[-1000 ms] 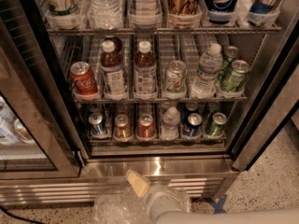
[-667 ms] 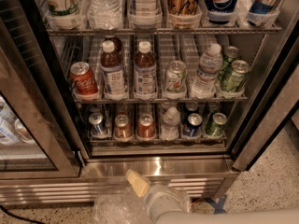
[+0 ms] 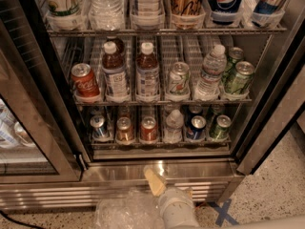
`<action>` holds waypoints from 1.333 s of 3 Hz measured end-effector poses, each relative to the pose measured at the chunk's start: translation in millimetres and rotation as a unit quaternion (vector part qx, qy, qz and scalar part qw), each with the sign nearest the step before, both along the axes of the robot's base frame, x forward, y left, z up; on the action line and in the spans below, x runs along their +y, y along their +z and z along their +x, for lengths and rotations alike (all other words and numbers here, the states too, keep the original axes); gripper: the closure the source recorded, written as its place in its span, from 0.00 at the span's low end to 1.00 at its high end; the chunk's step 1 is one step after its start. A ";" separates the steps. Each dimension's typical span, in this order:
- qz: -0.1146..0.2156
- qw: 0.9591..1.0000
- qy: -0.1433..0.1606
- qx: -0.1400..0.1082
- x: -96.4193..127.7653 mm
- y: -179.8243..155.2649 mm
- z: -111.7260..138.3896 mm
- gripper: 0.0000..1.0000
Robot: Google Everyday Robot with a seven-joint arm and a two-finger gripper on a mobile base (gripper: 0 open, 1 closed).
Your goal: Pick pepsi can from bottom shelf of fridge
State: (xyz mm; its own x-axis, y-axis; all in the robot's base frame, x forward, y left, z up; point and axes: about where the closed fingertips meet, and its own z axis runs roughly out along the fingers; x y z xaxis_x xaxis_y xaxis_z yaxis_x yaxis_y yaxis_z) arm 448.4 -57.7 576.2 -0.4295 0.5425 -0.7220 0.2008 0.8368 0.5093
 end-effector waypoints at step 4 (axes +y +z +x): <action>-0.074 0.981 0.012 -0.178 -47.7 53.6 58.7 0.00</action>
Offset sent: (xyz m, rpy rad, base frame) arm 0.0689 -0.0660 0.0671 -0.1807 -0.4869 -0.0231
